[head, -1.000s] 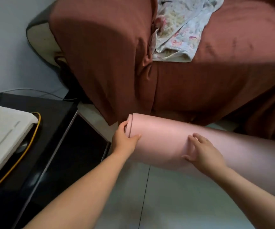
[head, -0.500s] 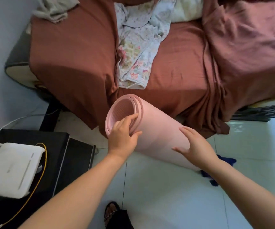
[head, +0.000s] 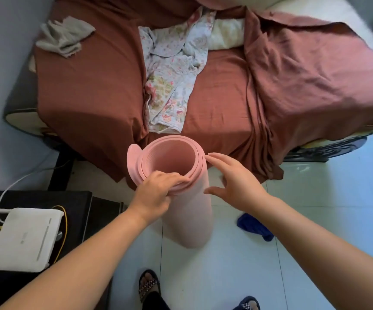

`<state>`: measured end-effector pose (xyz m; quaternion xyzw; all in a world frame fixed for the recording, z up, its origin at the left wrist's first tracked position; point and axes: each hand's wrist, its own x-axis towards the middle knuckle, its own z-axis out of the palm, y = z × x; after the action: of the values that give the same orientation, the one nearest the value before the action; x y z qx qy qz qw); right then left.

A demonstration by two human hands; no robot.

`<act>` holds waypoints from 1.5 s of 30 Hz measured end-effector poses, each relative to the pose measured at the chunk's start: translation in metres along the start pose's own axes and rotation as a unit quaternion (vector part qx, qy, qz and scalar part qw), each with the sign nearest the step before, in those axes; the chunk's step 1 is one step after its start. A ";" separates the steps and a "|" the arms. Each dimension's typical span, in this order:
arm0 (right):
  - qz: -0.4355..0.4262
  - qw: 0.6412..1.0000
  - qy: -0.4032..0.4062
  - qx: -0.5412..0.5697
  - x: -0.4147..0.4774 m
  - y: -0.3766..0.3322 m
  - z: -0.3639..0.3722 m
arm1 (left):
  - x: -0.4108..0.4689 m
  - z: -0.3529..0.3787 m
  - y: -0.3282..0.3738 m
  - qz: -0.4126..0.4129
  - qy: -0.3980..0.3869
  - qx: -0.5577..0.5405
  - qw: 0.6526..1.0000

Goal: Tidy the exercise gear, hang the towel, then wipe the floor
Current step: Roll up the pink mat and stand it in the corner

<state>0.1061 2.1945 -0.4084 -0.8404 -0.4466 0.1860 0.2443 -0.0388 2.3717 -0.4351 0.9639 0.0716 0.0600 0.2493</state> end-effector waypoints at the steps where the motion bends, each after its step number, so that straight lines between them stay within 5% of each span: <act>1: -0.019 1.000 -0.003 -0.010 0.002 -0.002 0.005 | 0.000 0.000 -0.002 0.013 -0.004 0.002 1.000; 8: -0.109 0.990 -0.028 -0.091 0.023 0.001 0.042 | 0.000 0.011 -0.009 0.054 -0.005 -0.018 0.998; 22: -0.079 0.995 0.025 -0.063 -0.003 -0.017 0.046 | -0.023 -0.014 -0.055 0.066 -0.043 -0.016 0.997; 36: -0.120 0.982 0.102 -0.106 -0.059 -0.169 -0.092 | -0.068 -0.200 0.043 0.082 0.034 -0.022 0.996; 45: -0.233 0.968 0.071 -0.061 -0.057 -0.184 -0.147 | -0.100 -0.247 0.107 0.000 0.134 0.026 0.991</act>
<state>0.0322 2.1990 -0.1771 -0.7378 -0.6218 0.0358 0.2602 -0.1629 2.3782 -0.1764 0.9533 0.1061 0.1869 0.2122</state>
